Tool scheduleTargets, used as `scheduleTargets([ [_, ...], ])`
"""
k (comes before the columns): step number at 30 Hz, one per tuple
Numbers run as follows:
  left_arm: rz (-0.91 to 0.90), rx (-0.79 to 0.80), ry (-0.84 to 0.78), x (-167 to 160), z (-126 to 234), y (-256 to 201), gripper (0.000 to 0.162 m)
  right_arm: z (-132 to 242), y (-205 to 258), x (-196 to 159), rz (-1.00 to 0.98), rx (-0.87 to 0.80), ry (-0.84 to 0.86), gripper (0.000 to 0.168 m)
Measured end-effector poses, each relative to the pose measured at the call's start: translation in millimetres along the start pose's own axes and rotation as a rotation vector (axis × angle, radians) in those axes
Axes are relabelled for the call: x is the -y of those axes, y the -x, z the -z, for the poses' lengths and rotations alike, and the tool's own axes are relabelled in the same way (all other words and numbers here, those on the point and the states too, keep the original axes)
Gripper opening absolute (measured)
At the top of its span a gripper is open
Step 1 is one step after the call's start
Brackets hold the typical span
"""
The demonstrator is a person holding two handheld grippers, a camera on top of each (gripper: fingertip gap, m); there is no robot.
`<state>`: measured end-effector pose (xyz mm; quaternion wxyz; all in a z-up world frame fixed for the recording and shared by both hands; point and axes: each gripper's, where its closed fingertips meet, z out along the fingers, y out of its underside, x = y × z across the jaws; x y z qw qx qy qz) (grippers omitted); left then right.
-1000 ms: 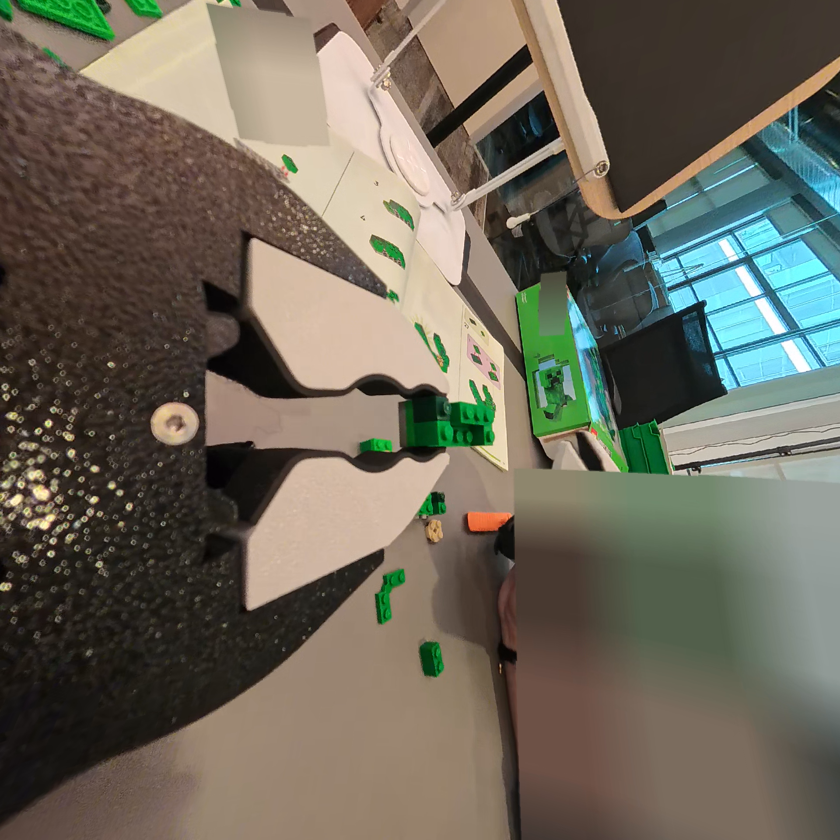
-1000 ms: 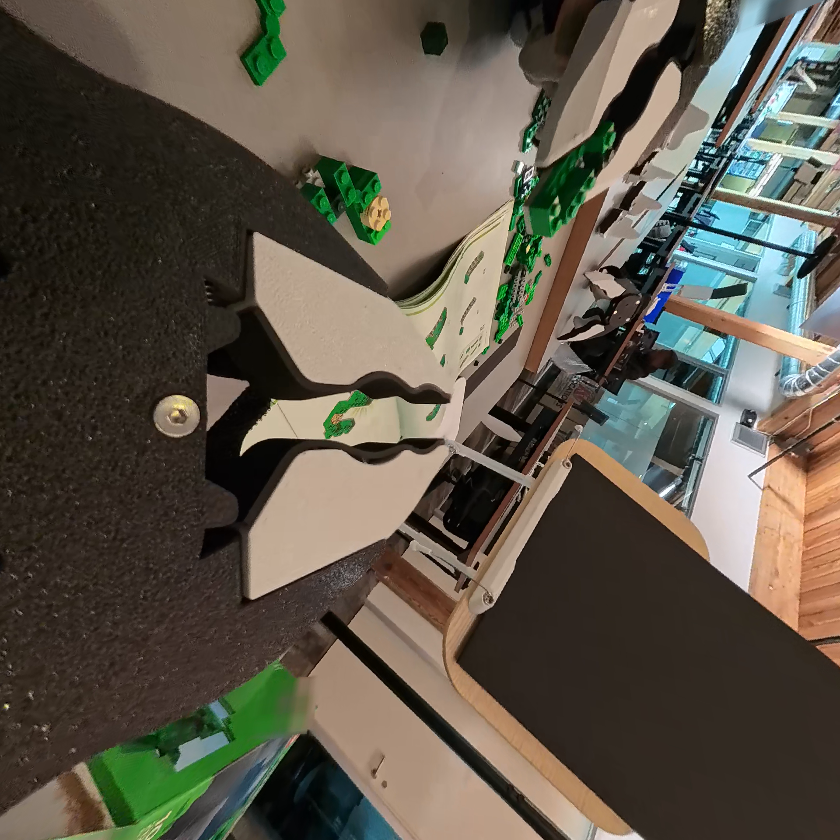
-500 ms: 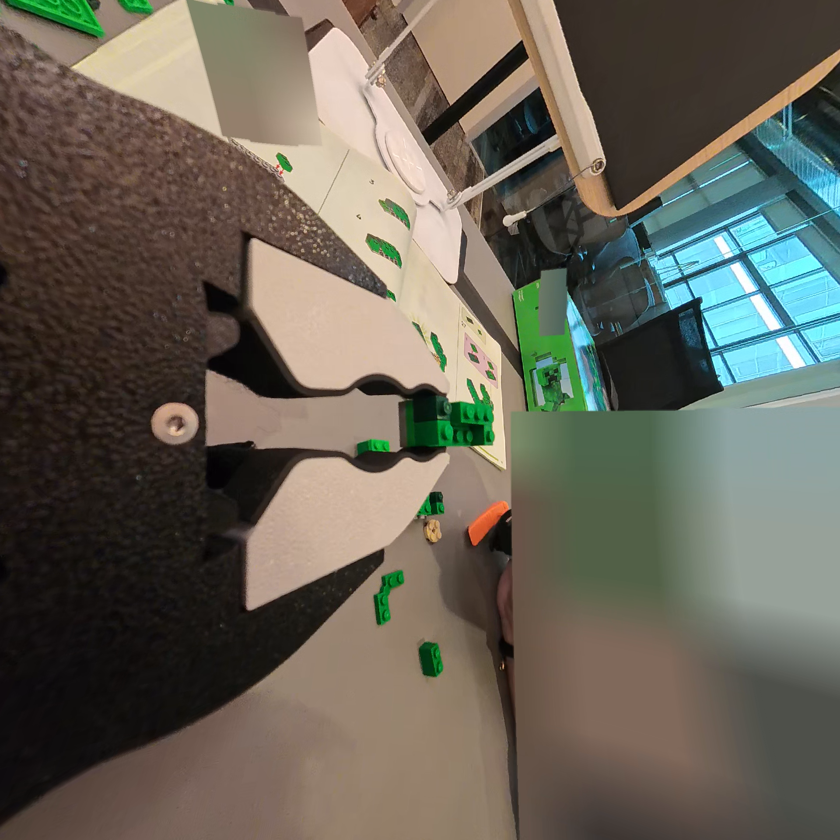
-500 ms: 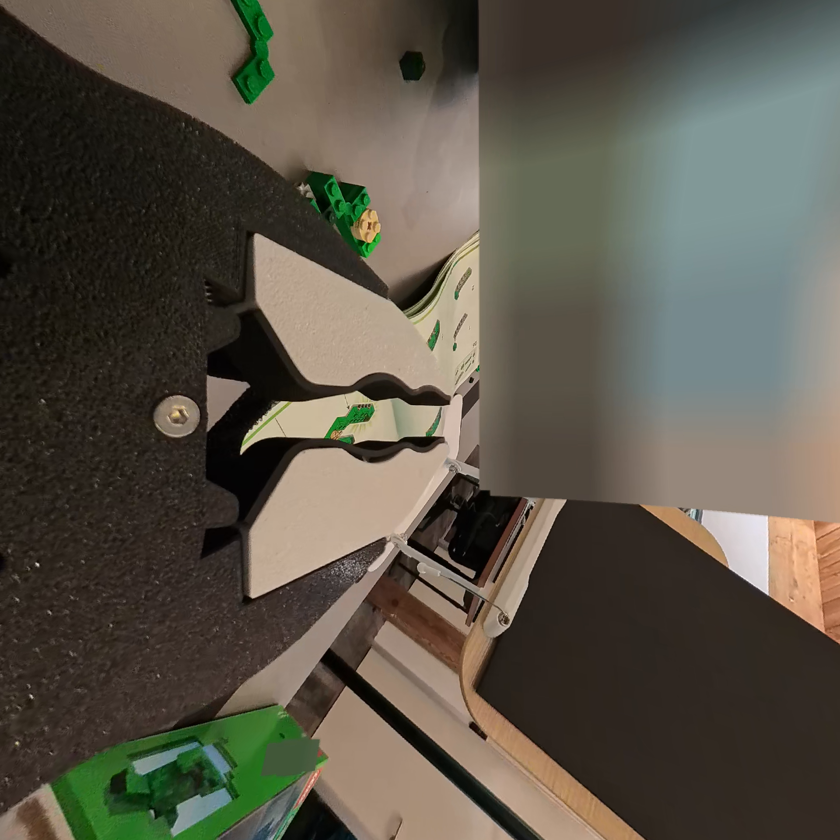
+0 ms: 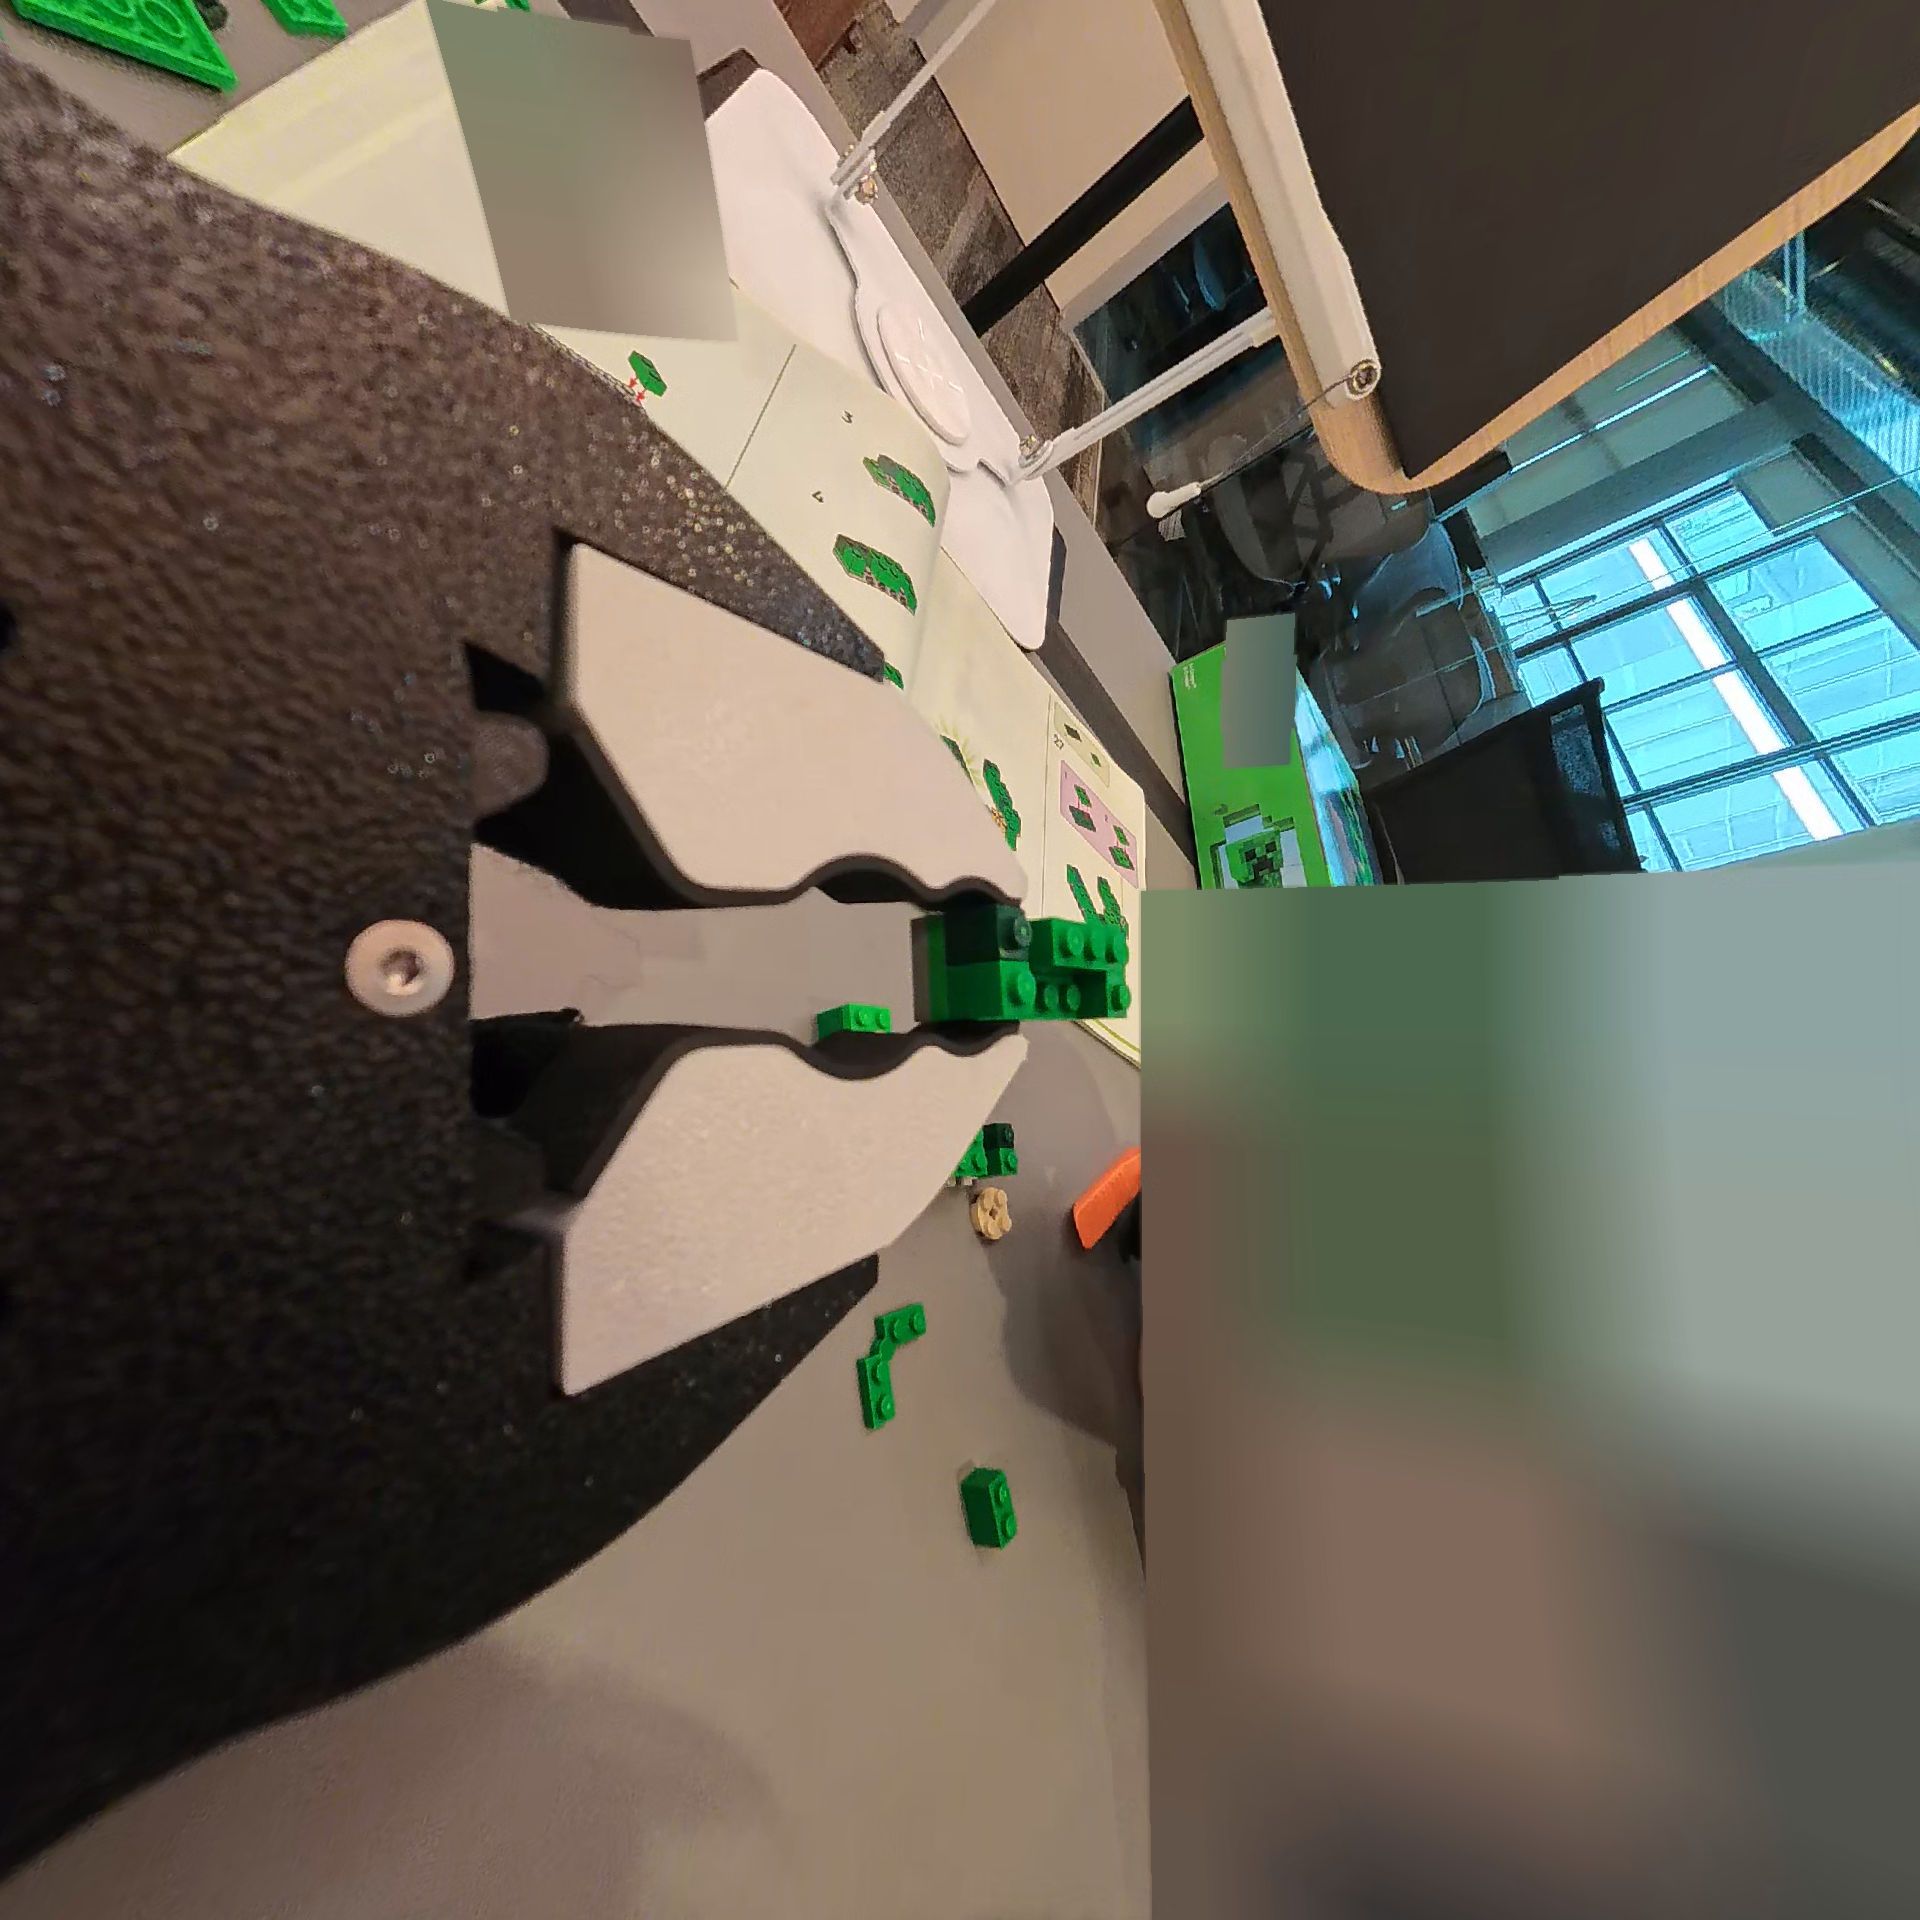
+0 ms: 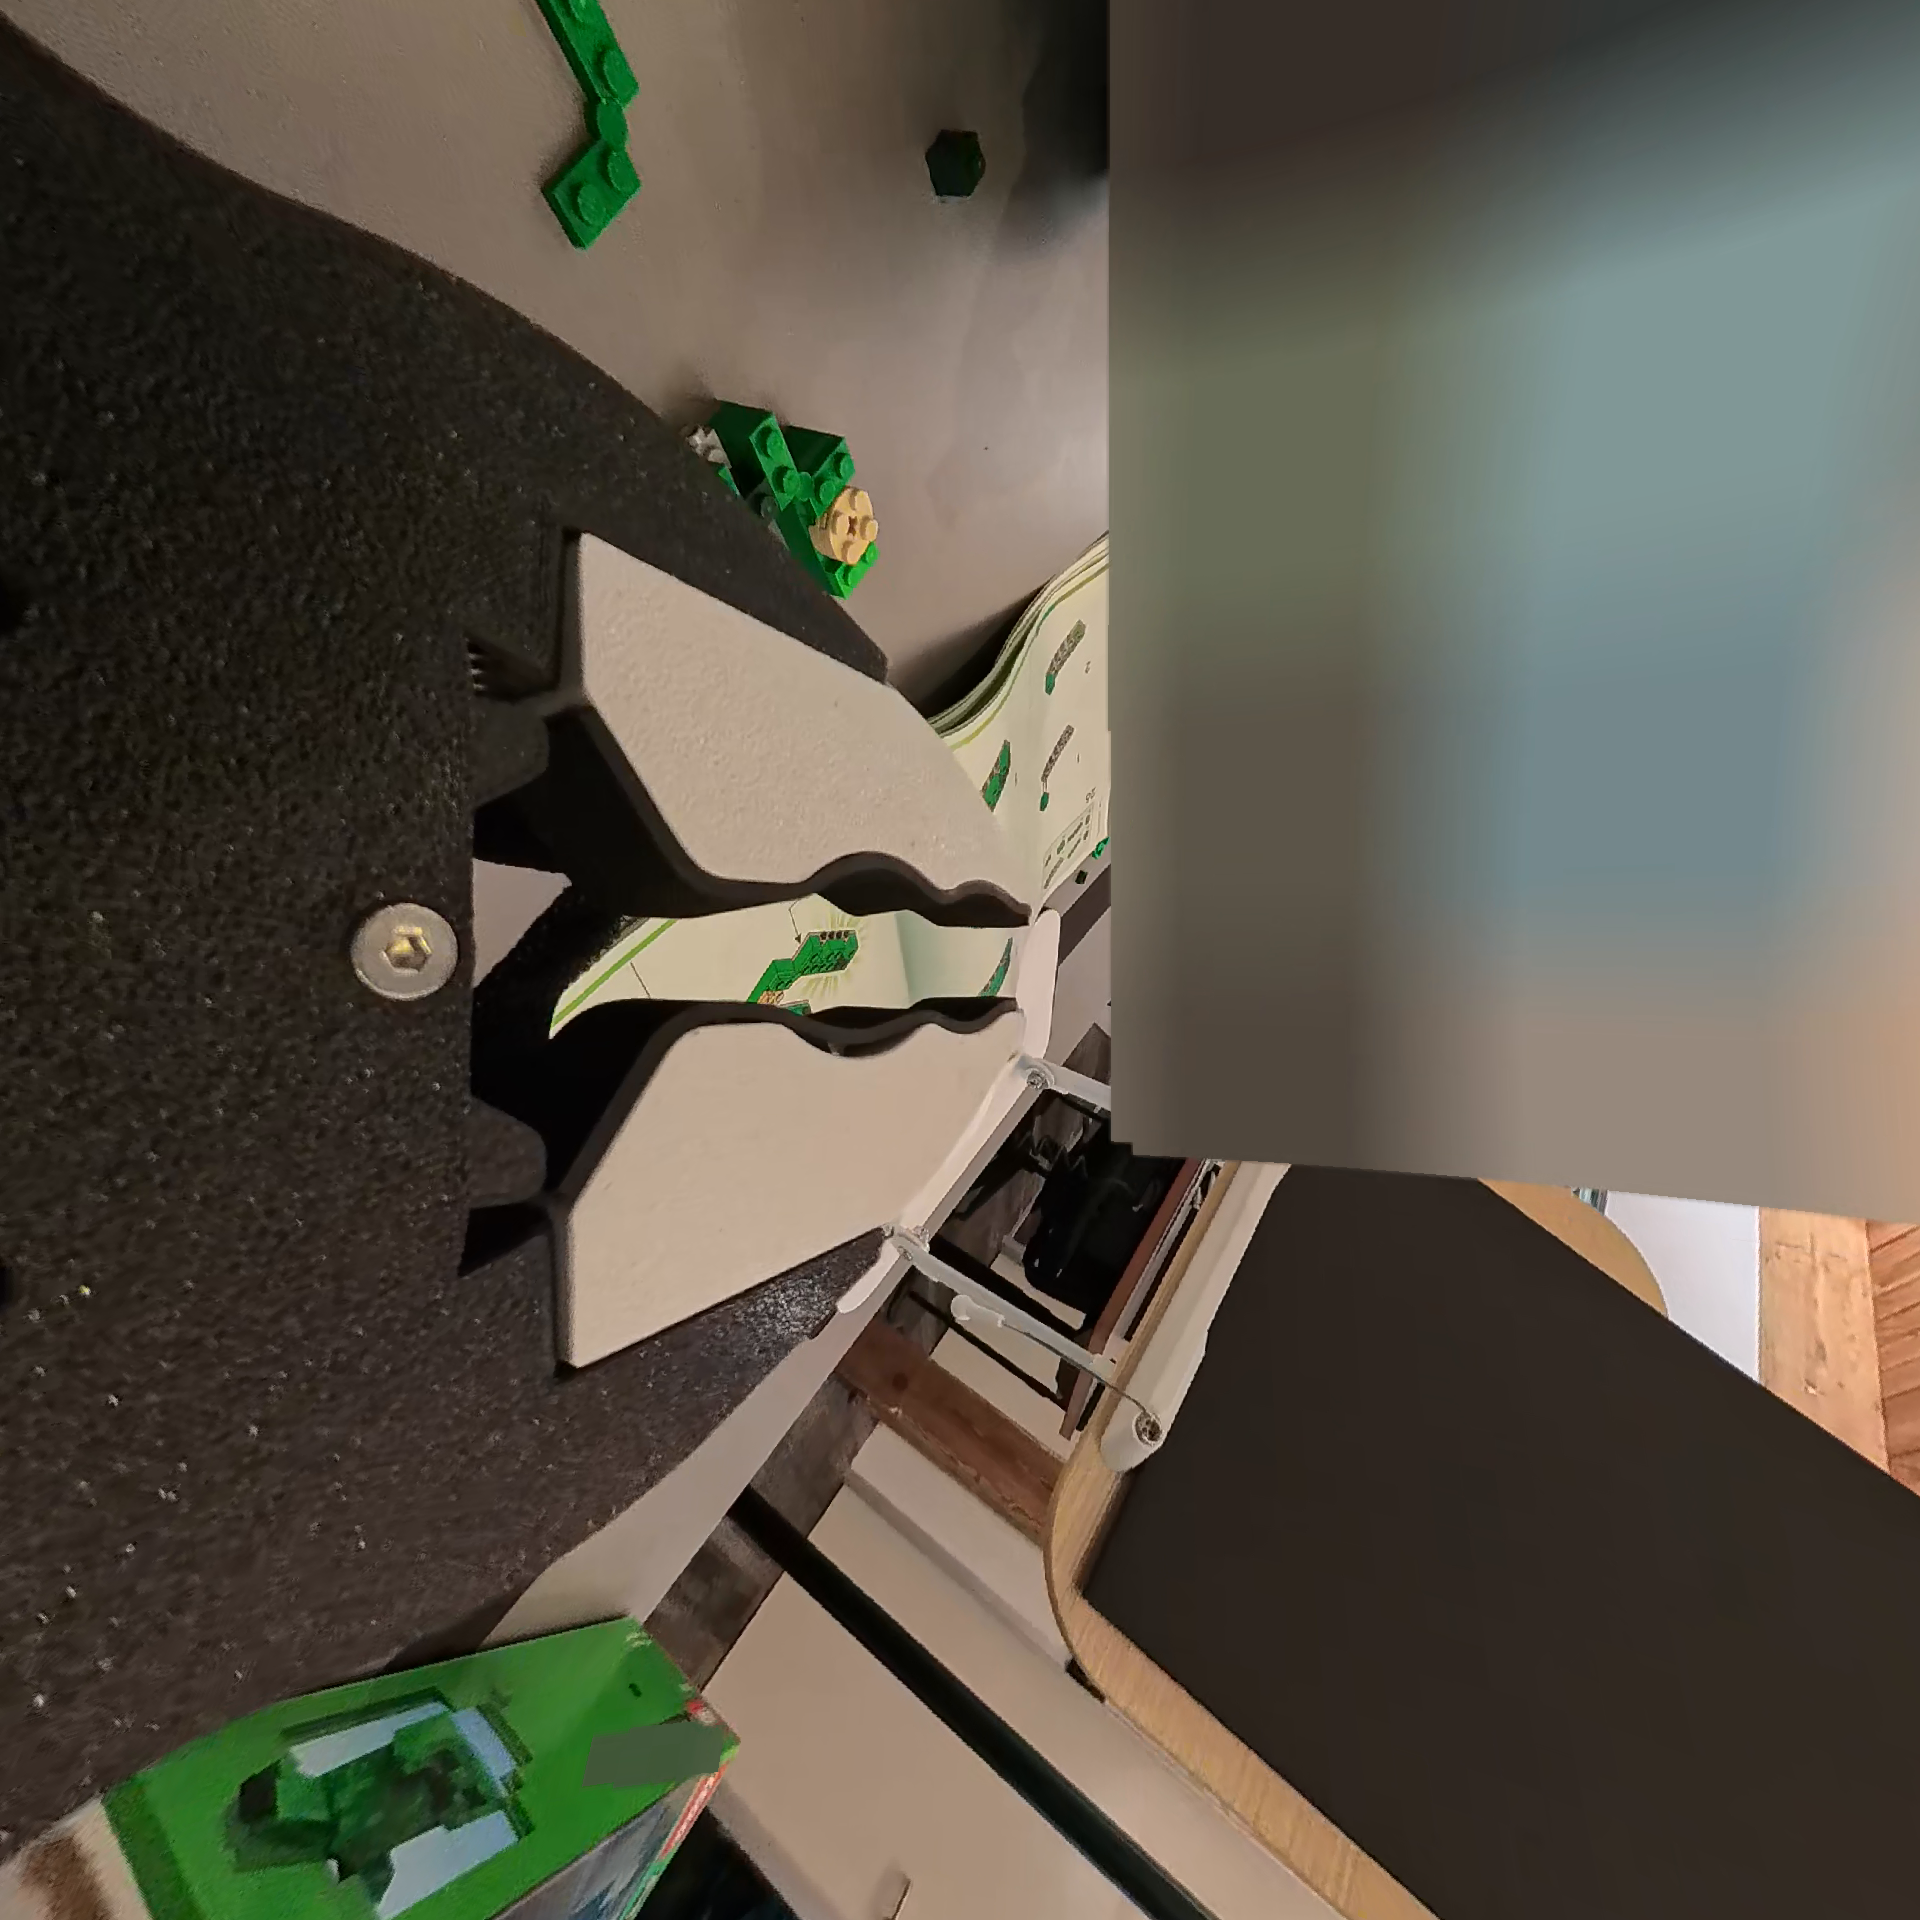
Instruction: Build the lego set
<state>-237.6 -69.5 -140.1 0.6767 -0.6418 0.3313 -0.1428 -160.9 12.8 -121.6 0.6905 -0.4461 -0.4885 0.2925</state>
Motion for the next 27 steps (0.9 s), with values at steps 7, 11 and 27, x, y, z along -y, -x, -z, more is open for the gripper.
scheduleTargets([
  [7, 0.0, -0.003, 0.003, -0.3, -0.3, -0.3, 0.019, -0.2, -0.8, -0.6, -0.009, 0.0, 0.001, 0.012],
  [11, 0.003, -0.004, 0.005, -0.6, -0.5, -0.1, 0.019, -0.3, 0.9, -0.7, -0.004, 0.009, 0.001, 0.012],
  [27, 0.022, 0.052, -0.046, 6.9, 2.8, 3.7, 0.018, 103.6, 118.2, -28.1, -0.316, 0.141, 0.723, 0.018],
])
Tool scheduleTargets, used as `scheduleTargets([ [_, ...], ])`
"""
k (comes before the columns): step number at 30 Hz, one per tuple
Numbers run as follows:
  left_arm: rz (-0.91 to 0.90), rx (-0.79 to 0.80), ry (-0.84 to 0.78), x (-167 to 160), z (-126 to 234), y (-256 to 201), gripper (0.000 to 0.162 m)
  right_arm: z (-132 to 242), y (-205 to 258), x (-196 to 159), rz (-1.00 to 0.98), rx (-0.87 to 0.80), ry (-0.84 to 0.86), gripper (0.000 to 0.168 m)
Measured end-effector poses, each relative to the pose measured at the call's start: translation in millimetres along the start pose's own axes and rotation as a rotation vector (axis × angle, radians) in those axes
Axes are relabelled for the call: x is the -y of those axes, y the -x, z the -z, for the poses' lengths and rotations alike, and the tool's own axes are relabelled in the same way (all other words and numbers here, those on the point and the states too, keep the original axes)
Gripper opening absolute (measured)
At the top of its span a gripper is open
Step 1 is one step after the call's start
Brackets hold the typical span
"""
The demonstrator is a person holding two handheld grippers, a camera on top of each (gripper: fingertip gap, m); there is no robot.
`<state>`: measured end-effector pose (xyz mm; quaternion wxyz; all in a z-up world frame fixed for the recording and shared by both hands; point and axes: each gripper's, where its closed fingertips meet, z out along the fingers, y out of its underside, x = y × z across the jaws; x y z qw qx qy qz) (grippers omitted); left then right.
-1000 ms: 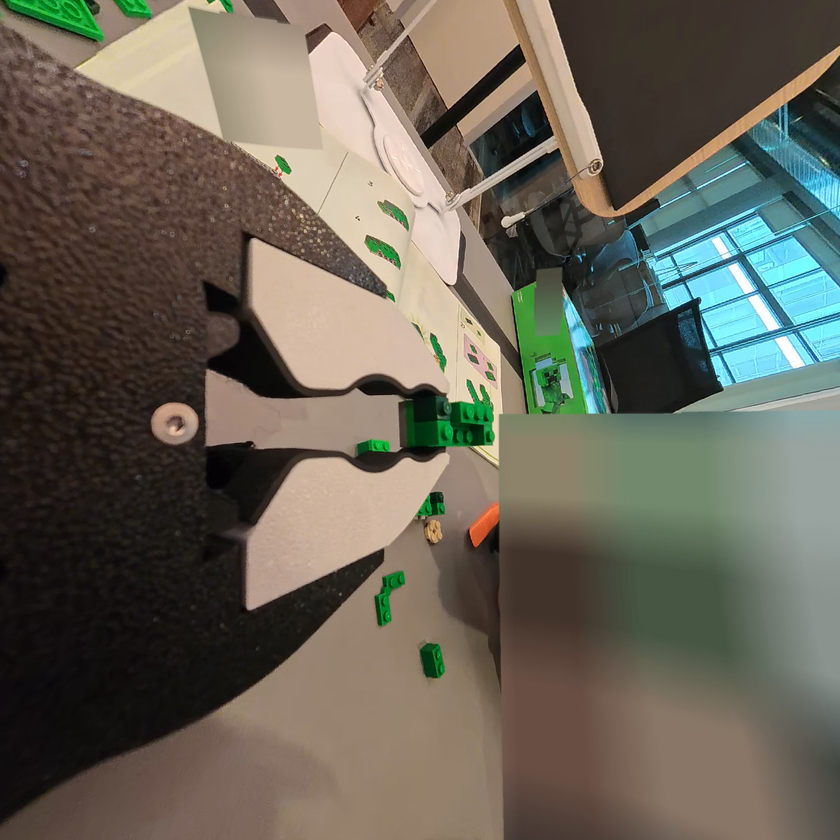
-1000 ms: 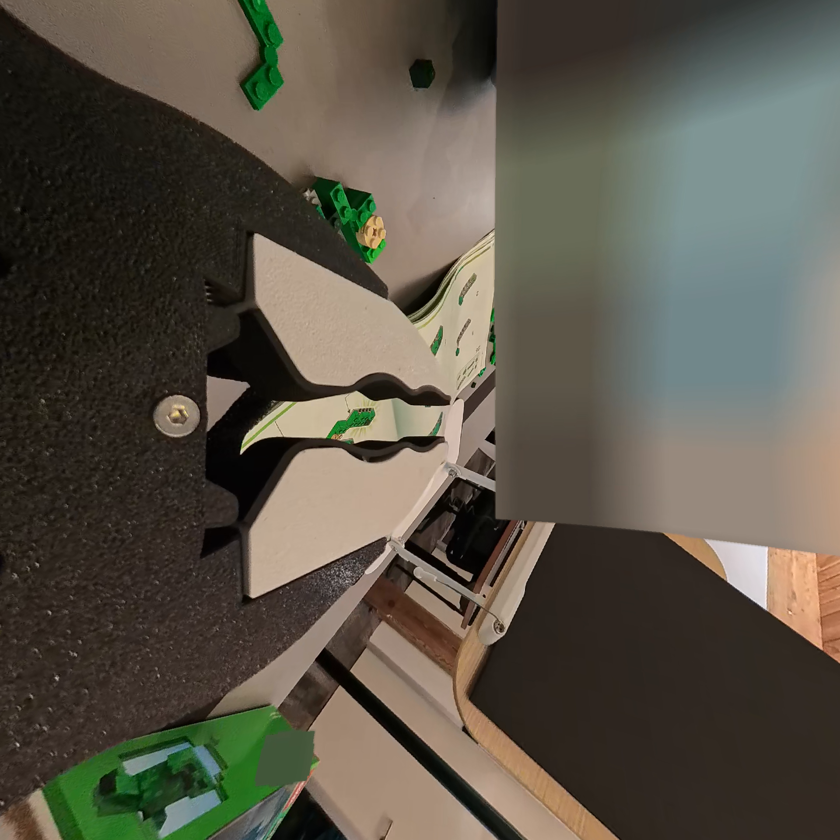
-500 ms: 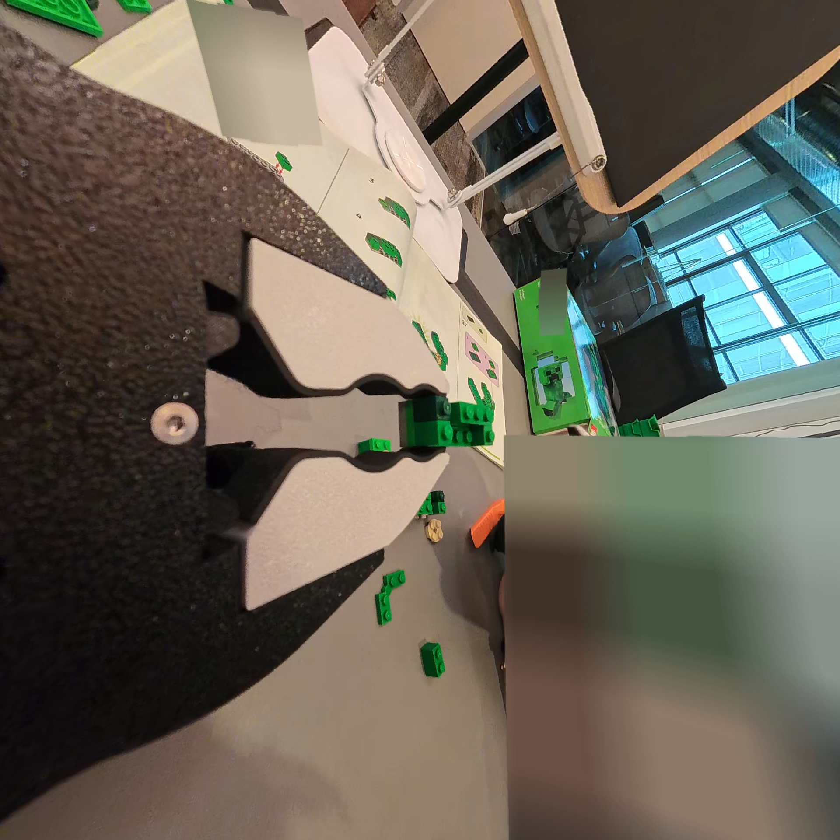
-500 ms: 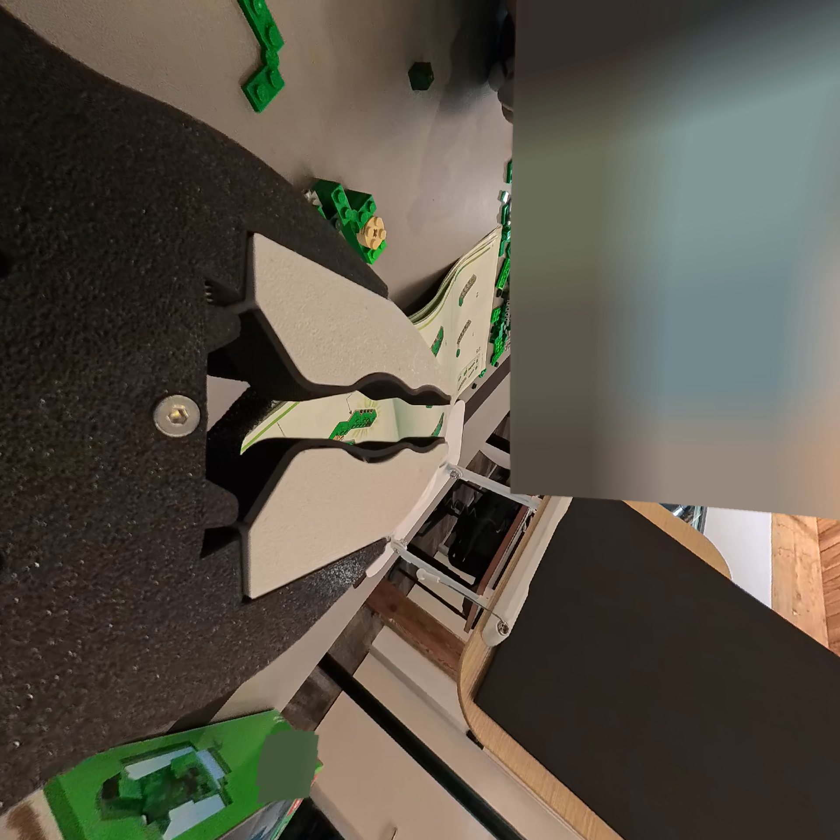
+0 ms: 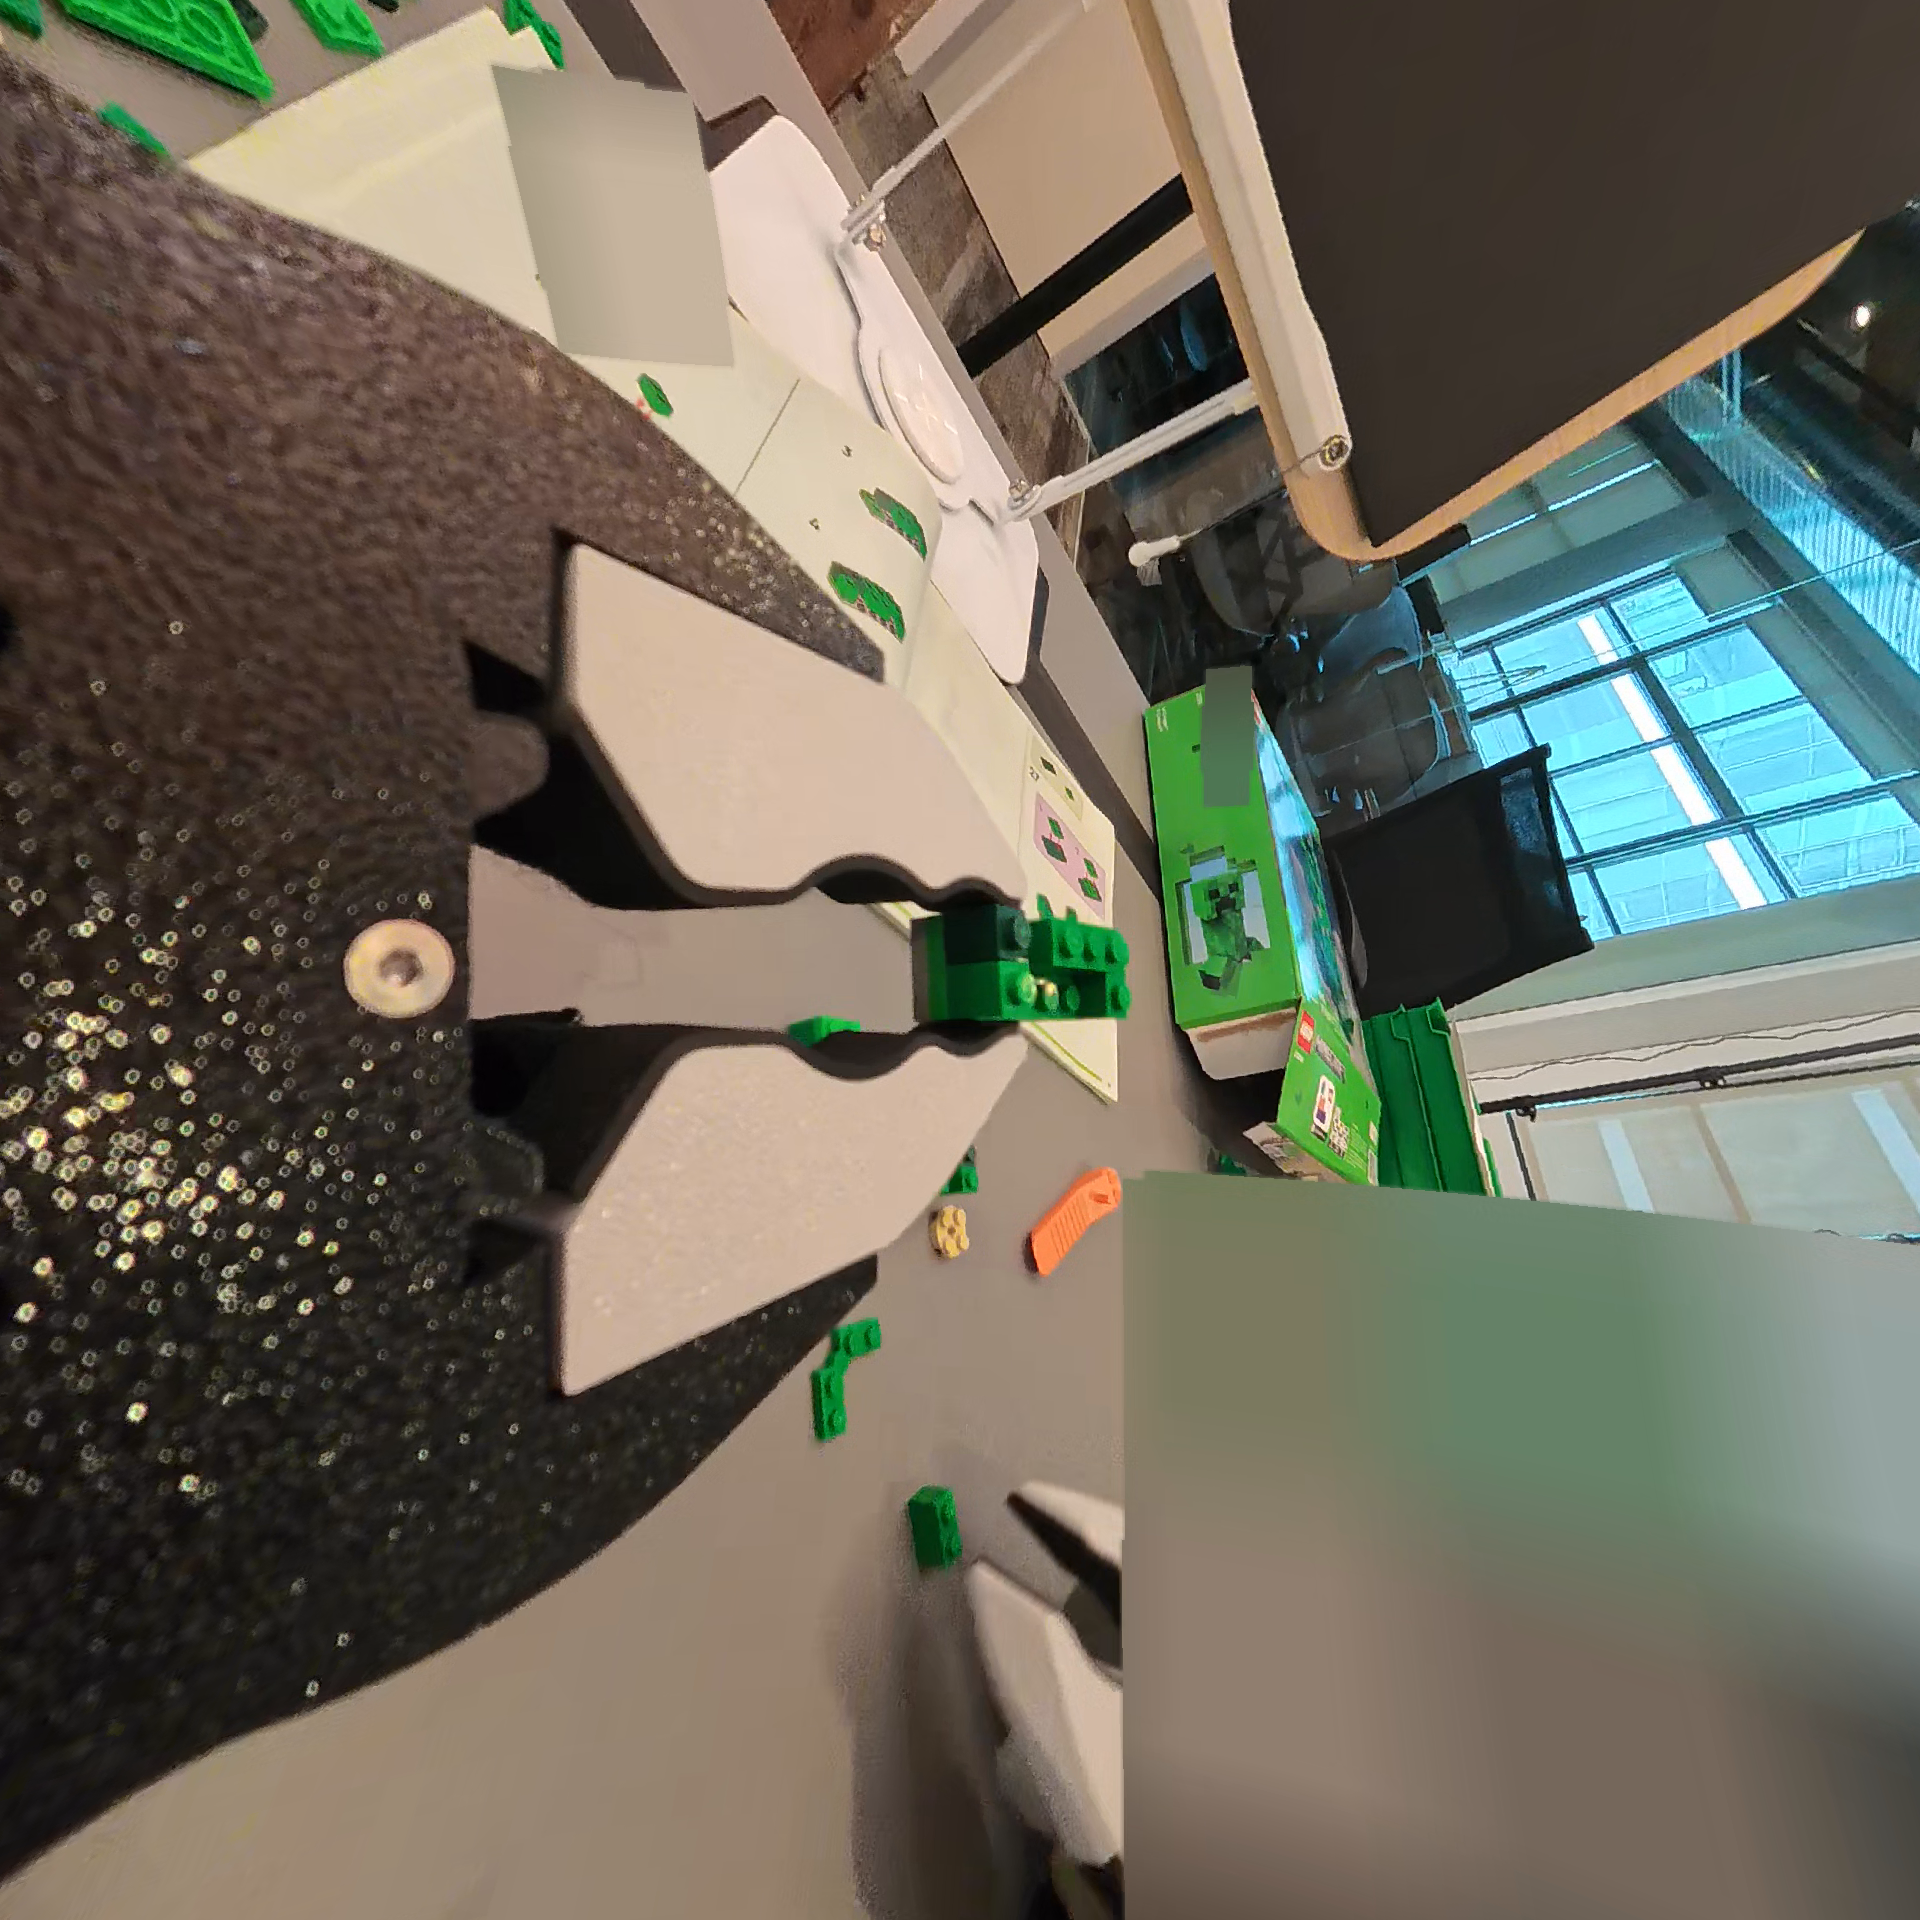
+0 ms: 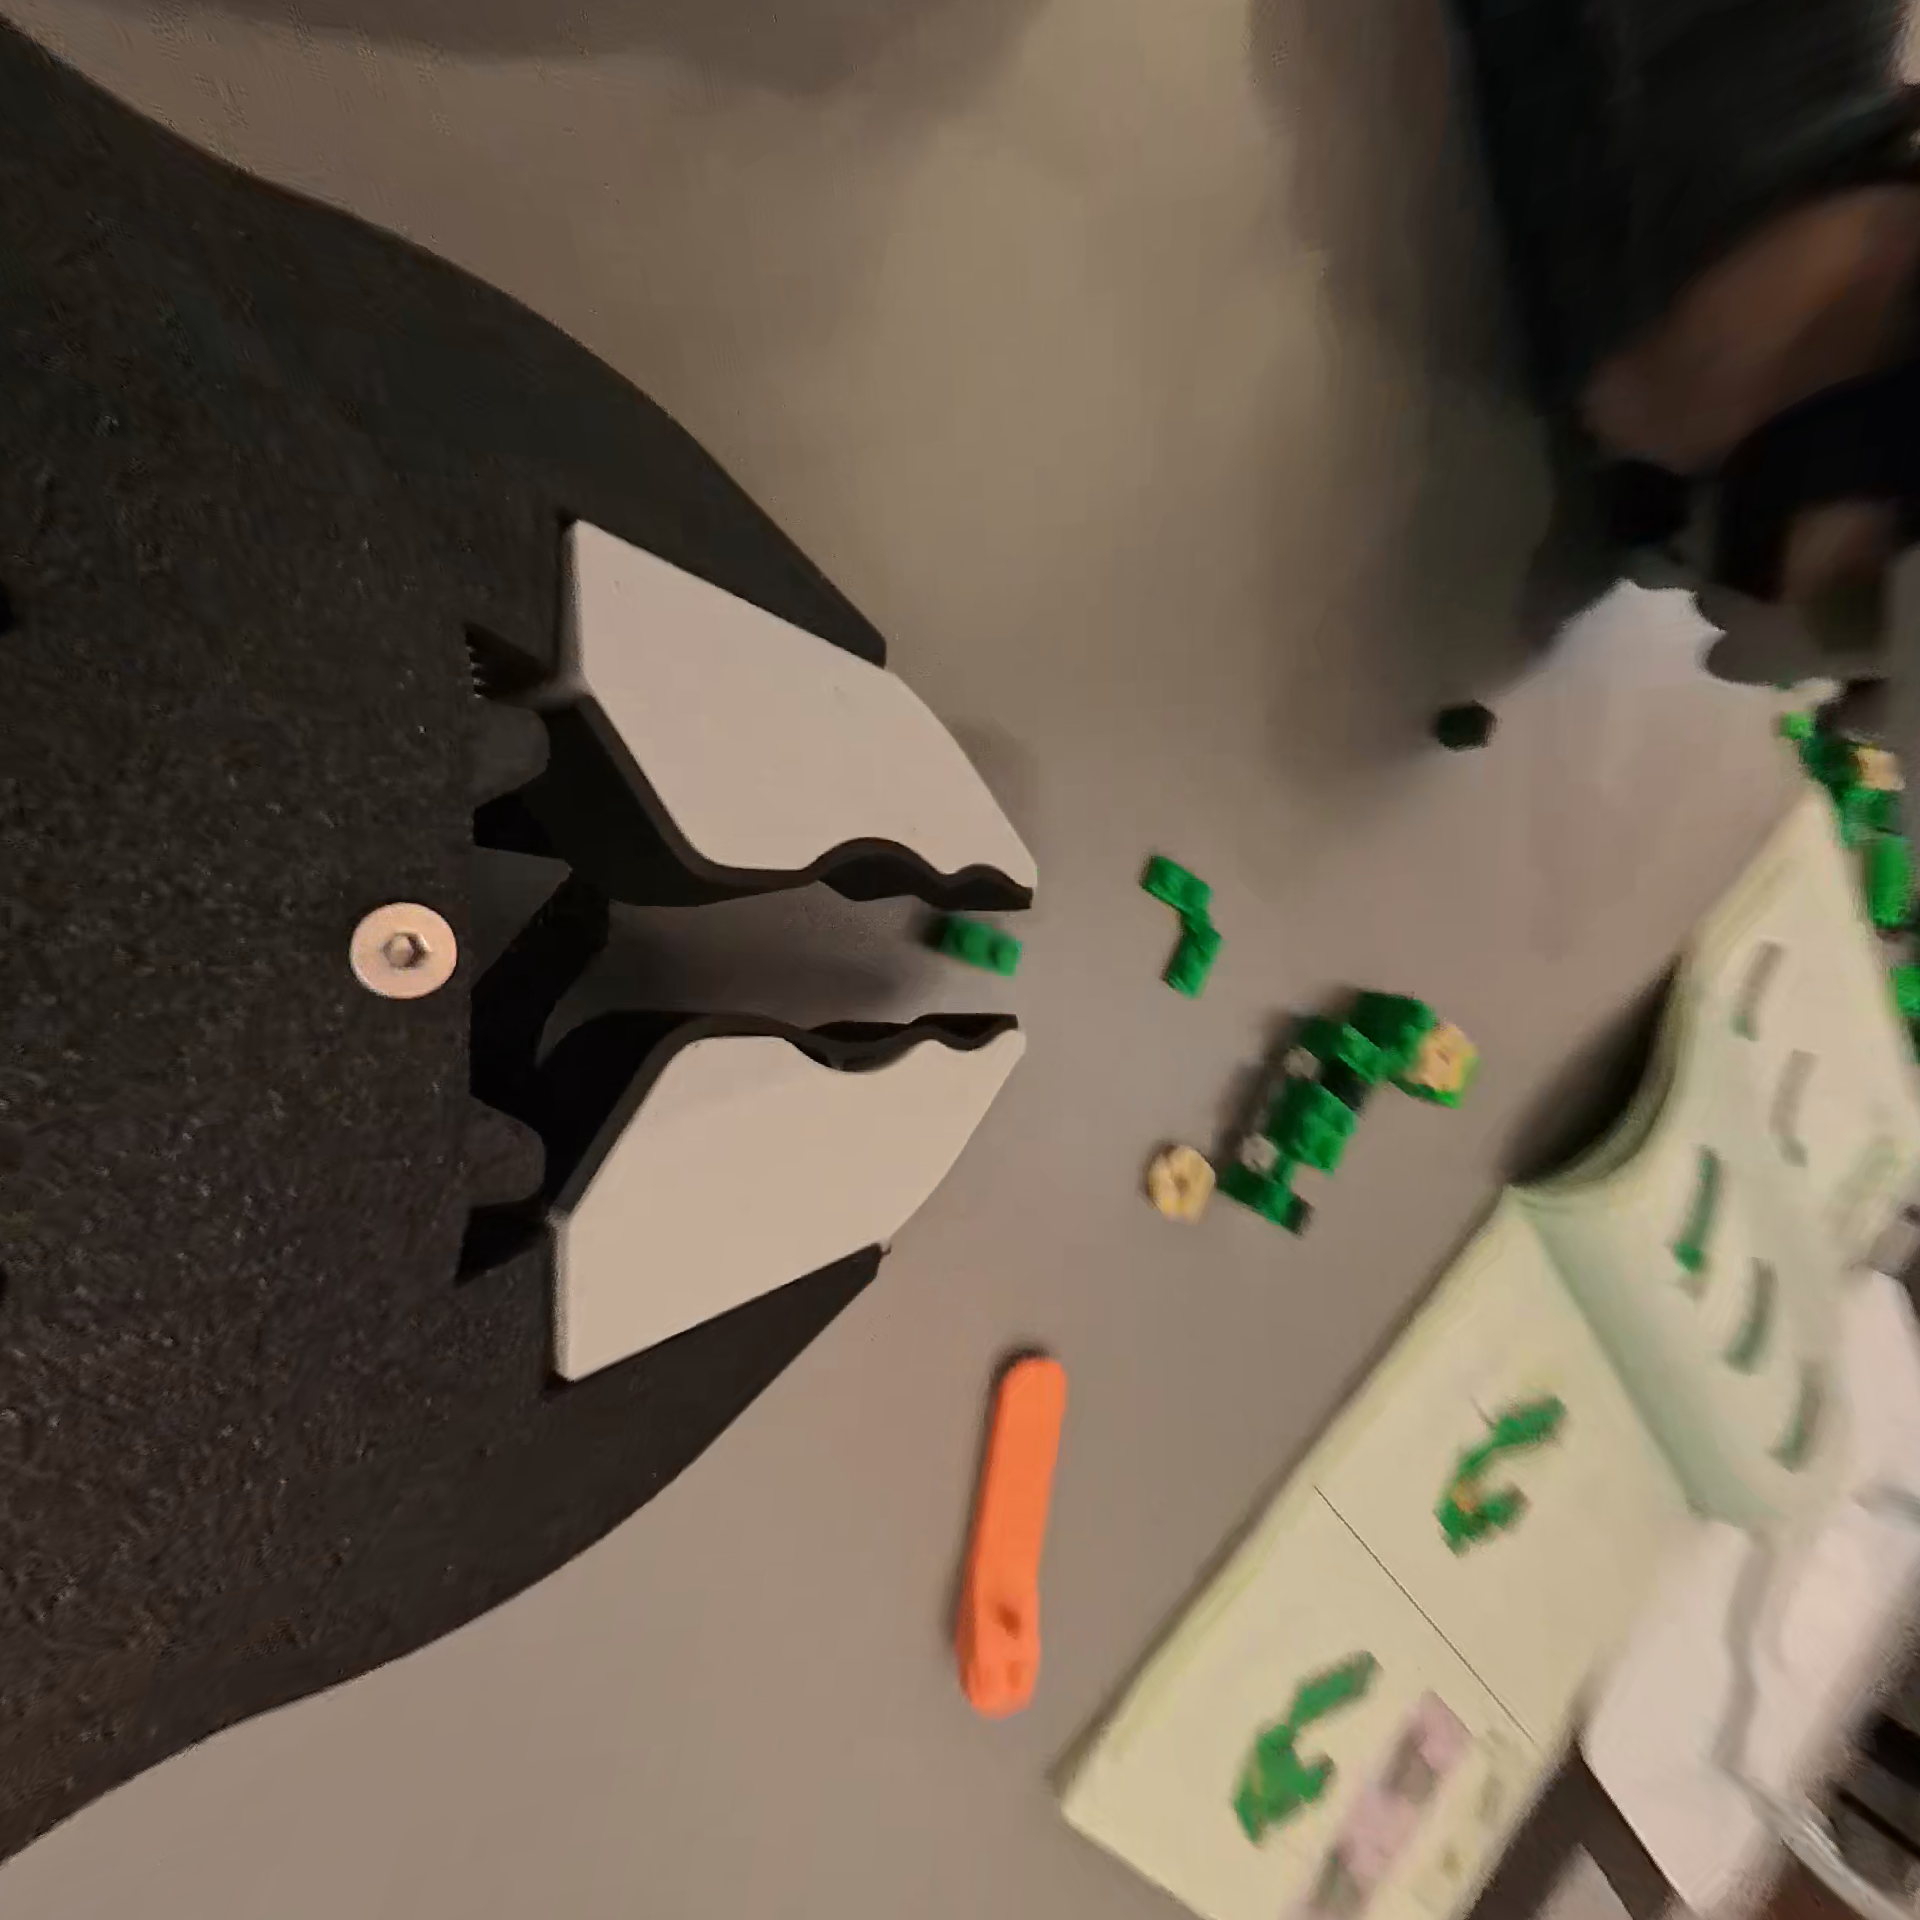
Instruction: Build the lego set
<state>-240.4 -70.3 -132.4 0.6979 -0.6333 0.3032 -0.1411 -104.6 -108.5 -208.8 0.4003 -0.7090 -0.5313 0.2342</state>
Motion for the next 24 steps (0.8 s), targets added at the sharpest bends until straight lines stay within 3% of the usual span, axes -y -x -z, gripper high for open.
scheduleTargets([
  [3, -0.007, -0.008, 0.004, 0.0, -0.9, -3.1, 0.019, -2.2, 10.0, -14.2, -0.002, -0.017, 0.103, 0.015],
  [10, 0.006, -0.006, -0.004, 1.0, 0.0, -1.5, 0.018, -0.8, 3.0, -15.4, -0.049, -0.1, 0.104, 0.014],
  [13, 0.002, -0.009, 0.001, 0.5, -0.5, -2.4, 0.019, -1.1, 4.4, -16.5, -0.053, -0.087, 0.112, 0.0],
  [24, 0.027, -0.044, -0.001, 1.1, -1.9, -6.5, 0.019, 1.1, -1.7, -10.3, 0.028, -0.088, 0.058, 0.0],
])
